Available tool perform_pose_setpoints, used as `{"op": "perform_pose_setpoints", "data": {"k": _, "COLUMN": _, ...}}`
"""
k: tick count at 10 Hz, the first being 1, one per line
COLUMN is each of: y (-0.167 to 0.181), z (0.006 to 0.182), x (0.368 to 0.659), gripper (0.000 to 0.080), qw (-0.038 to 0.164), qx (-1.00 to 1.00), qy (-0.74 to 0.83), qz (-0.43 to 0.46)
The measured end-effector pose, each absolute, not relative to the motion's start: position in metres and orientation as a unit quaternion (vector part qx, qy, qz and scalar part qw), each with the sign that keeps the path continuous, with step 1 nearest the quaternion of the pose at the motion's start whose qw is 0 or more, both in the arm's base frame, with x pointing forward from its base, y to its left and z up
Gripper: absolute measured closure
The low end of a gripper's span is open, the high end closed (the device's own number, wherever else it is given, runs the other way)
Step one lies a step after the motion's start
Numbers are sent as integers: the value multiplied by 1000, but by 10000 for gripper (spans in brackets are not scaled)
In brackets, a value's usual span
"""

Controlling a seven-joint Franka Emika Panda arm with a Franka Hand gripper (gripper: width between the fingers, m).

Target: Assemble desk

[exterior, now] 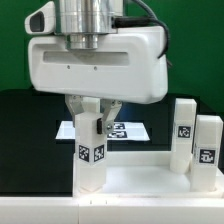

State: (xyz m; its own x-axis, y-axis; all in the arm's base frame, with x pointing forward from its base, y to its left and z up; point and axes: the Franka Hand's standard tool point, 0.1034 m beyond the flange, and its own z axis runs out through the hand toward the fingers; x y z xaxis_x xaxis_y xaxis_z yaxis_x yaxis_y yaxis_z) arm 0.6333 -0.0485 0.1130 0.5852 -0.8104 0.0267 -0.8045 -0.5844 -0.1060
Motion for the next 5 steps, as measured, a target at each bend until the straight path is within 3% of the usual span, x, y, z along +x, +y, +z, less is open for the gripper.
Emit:
{"op": "perform_pose_setpoints", "data": {"k": 3, "y": -46, "z": 111, "x": 632, "gripper": 506, "qw": 78, "qx": -736, "qy": 672, "qz": -9}}
{"op": "perform_pose_setpoints", "data": {"k": 5, "y": -42, "z": 110, "x": 632, "gripper": 506, "qw": 78, "qx": -705, "qy": 705, "qz": -1}}
